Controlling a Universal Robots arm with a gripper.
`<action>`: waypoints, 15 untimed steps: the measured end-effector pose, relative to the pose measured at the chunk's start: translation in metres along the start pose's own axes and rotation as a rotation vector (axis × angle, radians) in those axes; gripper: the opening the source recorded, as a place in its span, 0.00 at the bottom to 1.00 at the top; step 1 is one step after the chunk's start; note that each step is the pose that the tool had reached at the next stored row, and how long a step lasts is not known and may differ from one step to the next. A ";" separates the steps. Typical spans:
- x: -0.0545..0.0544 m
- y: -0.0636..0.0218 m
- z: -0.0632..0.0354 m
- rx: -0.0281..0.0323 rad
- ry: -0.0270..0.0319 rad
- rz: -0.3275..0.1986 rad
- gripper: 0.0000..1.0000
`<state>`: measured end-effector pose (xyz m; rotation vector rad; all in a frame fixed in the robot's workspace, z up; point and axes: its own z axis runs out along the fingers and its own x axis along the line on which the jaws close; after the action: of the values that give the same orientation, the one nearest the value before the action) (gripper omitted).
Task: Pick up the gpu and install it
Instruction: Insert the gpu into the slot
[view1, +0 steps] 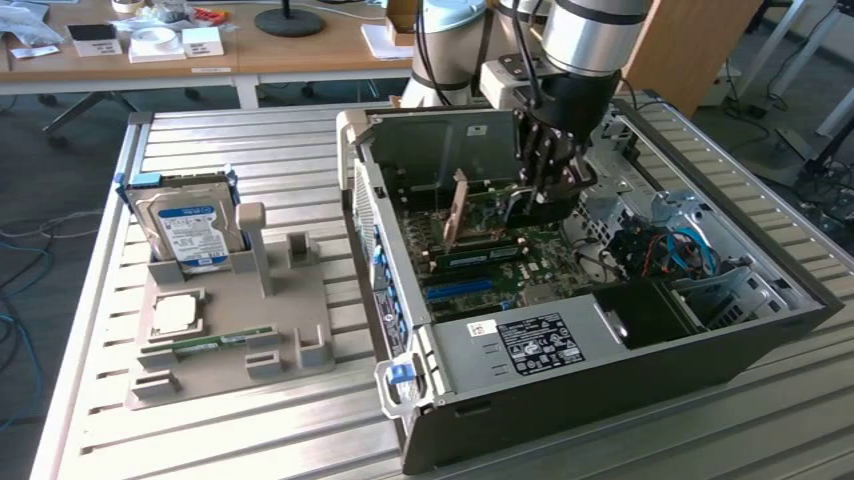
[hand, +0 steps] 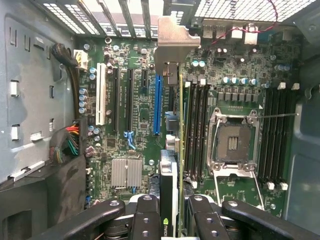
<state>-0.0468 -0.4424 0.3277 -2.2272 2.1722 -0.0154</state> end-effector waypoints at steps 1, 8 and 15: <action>0.000 0.0007 0.0006 -0.0001 0.0000 -0.002 0.27; 0.001 0.0052 0.0022 -0.0001 -0.0003 -0.011 0.27; 0.004 0.0095 0.0027 -0.0003 -0.0004 -0.017 0.27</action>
<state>-0.0561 -0.4463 0.3246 -2.2454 2.1534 -0.0151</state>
